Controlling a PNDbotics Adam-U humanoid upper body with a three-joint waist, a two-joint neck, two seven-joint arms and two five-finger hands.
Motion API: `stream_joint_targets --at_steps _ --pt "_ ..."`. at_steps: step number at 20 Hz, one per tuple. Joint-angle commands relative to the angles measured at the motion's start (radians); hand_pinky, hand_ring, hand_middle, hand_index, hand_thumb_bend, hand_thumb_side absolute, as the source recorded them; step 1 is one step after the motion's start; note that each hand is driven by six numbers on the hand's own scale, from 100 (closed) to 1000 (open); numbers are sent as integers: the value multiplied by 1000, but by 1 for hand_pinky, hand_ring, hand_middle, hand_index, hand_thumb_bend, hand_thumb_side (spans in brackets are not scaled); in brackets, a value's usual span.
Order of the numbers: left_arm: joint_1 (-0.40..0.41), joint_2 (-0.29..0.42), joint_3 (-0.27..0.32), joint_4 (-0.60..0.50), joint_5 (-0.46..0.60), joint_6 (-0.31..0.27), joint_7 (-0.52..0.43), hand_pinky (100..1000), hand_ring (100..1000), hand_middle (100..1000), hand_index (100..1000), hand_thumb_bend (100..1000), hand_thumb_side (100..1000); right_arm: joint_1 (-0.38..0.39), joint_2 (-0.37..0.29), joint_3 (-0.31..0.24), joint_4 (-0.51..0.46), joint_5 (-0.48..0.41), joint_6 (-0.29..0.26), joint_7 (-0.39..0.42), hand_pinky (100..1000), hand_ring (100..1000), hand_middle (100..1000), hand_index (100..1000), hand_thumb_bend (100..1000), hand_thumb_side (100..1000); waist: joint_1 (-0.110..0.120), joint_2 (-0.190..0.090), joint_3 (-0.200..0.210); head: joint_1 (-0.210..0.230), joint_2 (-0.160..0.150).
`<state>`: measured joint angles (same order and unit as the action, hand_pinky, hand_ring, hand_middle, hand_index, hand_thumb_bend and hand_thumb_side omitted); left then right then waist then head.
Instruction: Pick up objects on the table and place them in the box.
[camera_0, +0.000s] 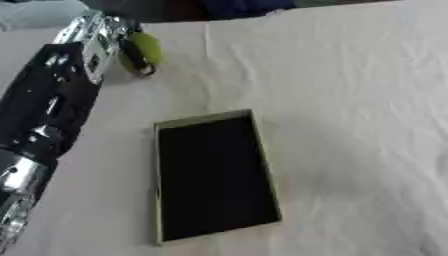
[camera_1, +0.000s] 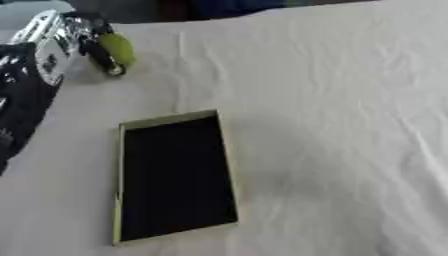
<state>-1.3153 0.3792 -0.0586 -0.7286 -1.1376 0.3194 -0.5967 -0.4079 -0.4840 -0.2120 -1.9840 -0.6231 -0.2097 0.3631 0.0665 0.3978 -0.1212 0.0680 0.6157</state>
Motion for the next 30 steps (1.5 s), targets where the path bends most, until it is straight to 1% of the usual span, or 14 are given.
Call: stream_joint_targets --at_steps 1,5,6,8,12,16,20,25,27,30 --pt "-31 40 -9 -48 17 -7 -1 498 540 562 711 449 127 -5 -18 -4 -16 -1 3 -1 868 694 614 823 100 635 -5 -34 4 -6 9" --pt "-28 51 -25 -104 31 -26 11 449 499 522 692 448 114 -3 -19 -5 -16 -4 2 -2 868 694 614 823 100 633 -7 -42 7 -10 15" --pt "-27 56 -32 -122 33 -32 14 409 472 503 678 453 109 -3 -19 -5 -16 -4 2 -2 868 694 614 823 100 633 -7 -43 9 -11 17" --pt "-22 67 -48 -162 32 -44 19 363 444 482 656 446 106 -1 -20 -6 -16 -5 2 -4 868 694 614 823 100 632 -7 -46 11 -15 21" --pt "-6 86 -82 -257 73 -88 21 349 439 477 654 418 101 1 -21 -8 -16 -7 1 -5 868 694 614 823 100 630 -8 -51 17 -22 28" --pt "20 108 -152 -357 134 -148 41 338 431 470 649 402 100 3 -22 -10 -16 -7 0 -6 868 695 614 823 100 629 -9 -53 20 -30 34" --pt "58 137 -231 -455 194 -209 74 338 431 471 652 413 100 4 -23 -11 -16 -8 -1 -6 868 695 615 823 100 629 -10 -54 22 -37 35" --pt "120 179 -328 -574 267 -282 142 358 438 476 662 404 100 3 -21 -13 -16 -8 -1 -5 869 695 615 823 100 628 -11 -54 23 -43 36" --pt "147 197 -357 -622 297 -311 172 356 436 473 662 390 100 2 -20 -14 -16 -9 -2 -6 869 695 615 823 100 627 -12 -54 23 -46 38" --pt "192 235 -405 -693 341 -355 215 368 443 480 665 393 100 2 -21 -16 -16 -9 -3 -8 869 696 615 823 100 626 -12 -52 23 -55 39"
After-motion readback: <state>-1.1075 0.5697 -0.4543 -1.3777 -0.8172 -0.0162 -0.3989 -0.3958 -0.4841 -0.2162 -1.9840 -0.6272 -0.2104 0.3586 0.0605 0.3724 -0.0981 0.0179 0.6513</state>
